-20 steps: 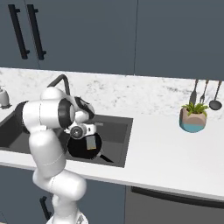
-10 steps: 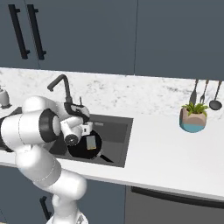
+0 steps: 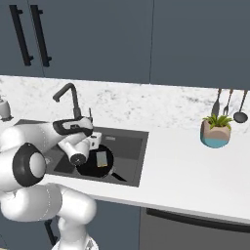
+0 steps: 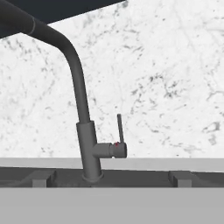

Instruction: Pick the pan and sponge and place them into the sink. Then turn on the water.

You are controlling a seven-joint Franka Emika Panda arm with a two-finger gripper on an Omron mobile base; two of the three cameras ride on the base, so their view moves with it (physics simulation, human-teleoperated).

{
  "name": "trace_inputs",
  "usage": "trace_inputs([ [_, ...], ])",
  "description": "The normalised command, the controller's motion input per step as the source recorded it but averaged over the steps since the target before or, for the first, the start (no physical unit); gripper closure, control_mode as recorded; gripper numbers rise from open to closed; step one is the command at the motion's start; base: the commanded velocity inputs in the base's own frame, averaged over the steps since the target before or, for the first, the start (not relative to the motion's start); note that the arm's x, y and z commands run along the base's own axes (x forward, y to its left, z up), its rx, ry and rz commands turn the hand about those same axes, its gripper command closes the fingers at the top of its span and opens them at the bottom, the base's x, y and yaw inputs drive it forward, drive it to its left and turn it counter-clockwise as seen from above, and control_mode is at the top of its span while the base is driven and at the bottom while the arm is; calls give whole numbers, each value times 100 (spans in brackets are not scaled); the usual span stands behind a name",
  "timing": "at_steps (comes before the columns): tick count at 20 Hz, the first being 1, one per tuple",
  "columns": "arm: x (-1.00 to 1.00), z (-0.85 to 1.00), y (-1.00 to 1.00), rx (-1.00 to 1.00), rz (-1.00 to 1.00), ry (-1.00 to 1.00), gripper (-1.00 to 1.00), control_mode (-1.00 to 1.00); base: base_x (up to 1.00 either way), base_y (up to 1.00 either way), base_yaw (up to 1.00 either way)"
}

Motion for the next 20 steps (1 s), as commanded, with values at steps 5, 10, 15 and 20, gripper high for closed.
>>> trace_inputs([
  [5,-4,33,0,5,0,-5,-100,-100,0,0,0],
  [10,14,5,0,0,-1,-1,-100,-100,0,0,0],
  [15,36,2,0,0,-7,0,-100,-100,0,0,0],
  [20,30,10,1,1,-7,0,-100,-100,0,0,0],
])
